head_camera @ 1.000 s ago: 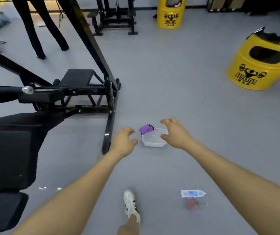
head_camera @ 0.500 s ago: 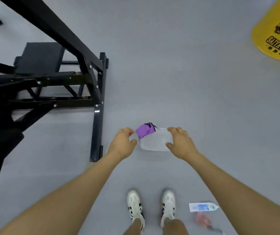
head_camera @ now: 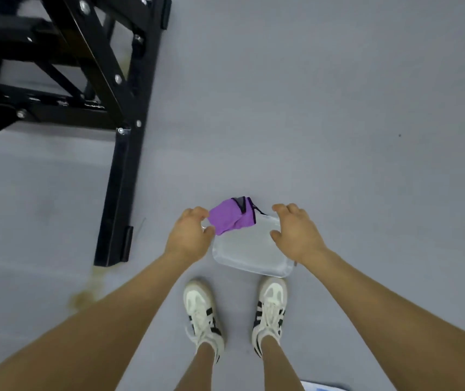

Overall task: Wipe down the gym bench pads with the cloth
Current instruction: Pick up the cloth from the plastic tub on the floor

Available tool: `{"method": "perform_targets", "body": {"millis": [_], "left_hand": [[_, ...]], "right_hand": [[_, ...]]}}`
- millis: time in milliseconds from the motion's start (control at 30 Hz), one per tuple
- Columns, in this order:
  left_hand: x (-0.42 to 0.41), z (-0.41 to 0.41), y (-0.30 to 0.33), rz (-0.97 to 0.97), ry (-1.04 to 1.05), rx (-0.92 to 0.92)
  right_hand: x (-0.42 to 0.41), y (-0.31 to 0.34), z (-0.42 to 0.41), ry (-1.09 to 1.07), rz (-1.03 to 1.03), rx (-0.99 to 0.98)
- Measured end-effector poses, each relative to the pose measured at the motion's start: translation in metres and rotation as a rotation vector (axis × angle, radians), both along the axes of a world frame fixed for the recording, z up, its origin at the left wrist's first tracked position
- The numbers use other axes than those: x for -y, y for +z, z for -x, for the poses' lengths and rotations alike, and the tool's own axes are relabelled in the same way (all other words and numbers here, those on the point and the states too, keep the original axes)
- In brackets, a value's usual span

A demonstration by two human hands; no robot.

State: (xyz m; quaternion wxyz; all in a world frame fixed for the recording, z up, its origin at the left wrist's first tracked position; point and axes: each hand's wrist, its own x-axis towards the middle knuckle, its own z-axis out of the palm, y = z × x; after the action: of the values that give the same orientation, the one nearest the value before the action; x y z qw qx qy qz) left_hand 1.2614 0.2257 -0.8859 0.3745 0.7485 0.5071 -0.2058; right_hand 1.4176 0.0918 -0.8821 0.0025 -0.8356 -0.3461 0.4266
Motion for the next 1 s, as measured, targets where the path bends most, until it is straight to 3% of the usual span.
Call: {"method": "perform_targets", "body": {"millis": [300,567,733,867,1000], "left_hand": [[-0.025,-0.027,-0.146,0.012,-0.072,-0.1],[-0.024,-0.037,-0.203,0.093,-0.191,-0.081],[-0.014,-0.039,-0.185,-0.017,-0.204,-0.104],[-0.006,-0.037,-0.138,0.099,-0.142,-0.126],[-0.012,-0.035,-0.057,0.228,0.05,0.003]], "right_hand": [[-0.024,-0.124,-0.011,-0.01,0.008,-0.039],[-0.029,-0.174,-0.002,-0.06,0.045,-0.063],[-0.025,-0.157,-0.001,-0.104,0.059,-0.061],[-0.022,-0.104,-0.005,-0.139,0.071,-0.057],[-0.028,-0.025,-0.006,-0.155,0.026,-0.035]]}}
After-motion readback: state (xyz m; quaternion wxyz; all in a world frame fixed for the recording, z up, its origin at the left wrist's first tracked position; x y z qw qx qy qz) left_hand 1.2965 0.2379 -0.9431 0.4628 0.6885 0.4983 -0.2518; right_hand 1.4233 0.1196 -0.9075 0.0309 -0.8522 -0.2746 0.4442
